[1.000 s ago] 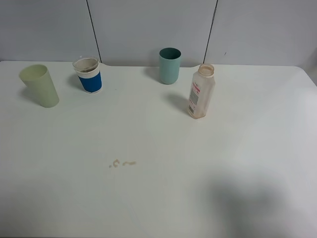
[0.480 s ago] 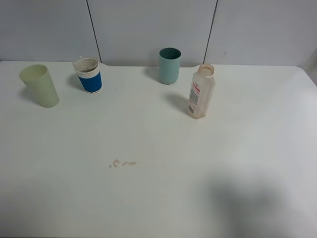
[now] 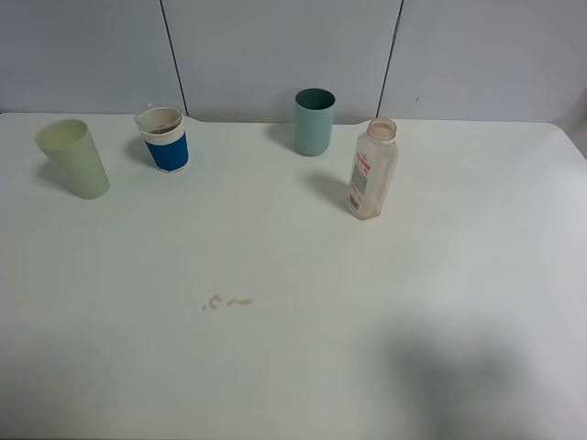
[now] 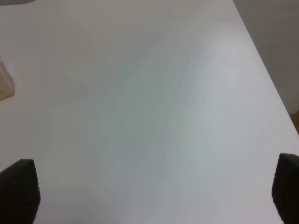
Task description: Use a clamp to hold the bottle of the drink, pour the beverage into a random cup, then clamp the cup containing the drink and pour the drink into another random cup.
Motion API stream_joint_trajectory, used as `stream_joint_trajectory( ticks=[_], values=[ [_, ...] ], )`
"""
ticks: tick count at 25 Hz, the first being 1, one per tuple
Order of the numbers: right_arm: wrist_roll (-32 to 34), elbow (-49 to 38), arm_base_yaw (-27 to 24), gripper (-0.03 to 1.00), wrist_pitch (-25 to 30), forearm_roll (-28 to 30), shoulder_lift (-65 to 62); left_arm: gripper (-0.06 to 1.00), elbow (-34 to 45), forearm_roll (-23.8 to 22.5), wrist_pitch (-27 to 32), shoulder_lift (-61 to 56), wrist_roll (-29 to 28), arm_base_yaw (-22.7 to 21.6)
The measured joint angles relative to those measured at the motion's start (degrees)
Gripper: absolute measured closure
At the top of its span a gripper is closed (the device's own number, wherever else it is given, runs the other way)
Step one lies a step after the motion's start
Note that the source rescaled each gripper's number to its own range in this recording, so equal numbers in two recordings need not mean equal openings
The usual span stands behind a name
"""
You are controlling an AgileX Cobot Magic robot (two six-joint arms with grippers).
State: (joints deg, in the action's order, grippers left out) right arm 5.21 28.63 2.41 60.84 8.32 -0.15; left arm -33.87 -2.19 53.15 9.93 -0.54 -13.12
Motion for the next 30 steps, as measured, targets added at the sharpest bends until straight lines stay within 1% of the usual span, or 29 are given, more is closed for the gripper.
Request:
stream_joint_trajectory(
  ticks=[6,13,17,20,24,30],
  values=[
    [0.0,0.0,0.0,-0.03,0.0,0.0,0.0,-0.06,-0.3,-0.3,4.7,-0.2,1.5,0.0],
    [0.0,0.0,0.0,-0.03,0.0,0.0,0.0,-0.06,-0.3,0.8,9.3,-0.2,1.6,0.0],
    [0.0,0.0,0.0,-0.03,0.0,0.0,0.0,-0.06,-0.1,0.8,9.7,-0.2,1.2,0.0],
    [0.0,0.0,0.0,-0.03,0.0,0.0,0.0,-0.06,1.9,0.8,9.8,-0.5,0.5,0.0],
    [0.0,0.0,0.0,-0.03,0.0,0.0,0.0,-0.06,4.4,0.8,8.2,-2.4,-1.0,0.0],
    [0.0,0.0,0.0,-0.03,0.0,0.0,0.0,-0.06,4.5,0.8,7.7,-4.2,-1.9,0.0]
  ],
)
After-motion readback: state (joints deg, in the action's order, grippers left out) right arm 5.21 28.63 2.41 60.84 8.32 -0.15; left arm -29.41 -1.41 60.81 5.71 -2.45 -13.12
